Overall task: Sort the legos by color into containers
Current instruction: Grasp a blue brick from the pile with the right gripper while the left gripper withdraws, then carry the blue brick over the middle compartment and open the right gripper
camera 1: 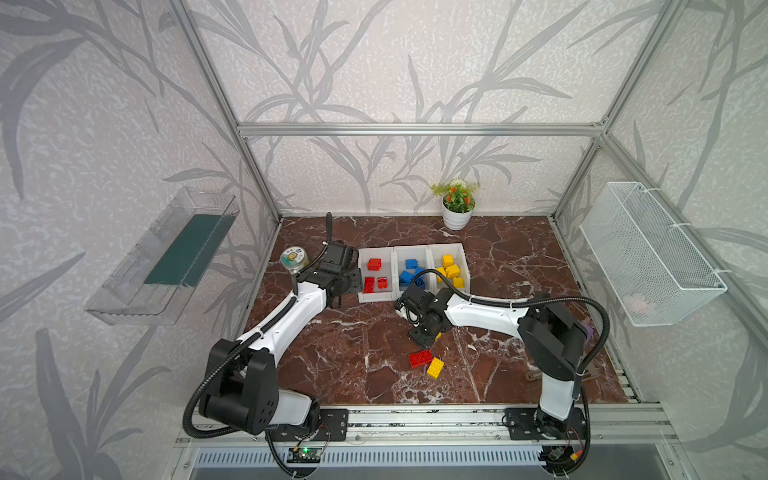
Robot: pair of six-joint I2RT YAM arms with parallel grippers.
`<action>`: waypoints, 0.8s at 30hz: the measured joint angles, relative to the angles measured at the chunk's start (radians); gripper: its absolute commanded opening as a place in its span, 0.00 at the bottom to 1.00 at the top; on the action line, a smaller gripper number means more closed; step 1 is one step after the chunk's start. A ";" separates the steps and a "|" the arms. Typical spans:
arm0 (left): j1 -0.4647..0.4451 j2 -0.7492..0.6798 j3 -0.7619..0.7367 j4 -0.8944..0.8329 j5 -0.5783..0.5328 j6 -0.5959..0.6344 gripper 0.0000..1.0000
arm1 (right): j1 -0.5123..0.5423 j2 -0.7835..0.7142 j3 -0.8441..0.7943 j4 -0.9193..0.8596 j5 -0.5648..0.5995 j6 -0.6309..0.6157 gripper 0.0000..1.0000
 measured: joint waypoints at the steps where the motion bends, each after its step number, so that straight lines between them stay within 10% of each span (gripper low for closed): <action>1: 0.000 -0.002 -0.004 0.000 0.000 -0.002 0.65 | 0.001 0.003 0.001 0.000 0.002 -0.001 0.54; 24: 0.006 -0.037 -0.027 0.002 0.000 -0.008 0.65 | -0.063 0.001 0.260 -0.036 0.053 -0.060 0.35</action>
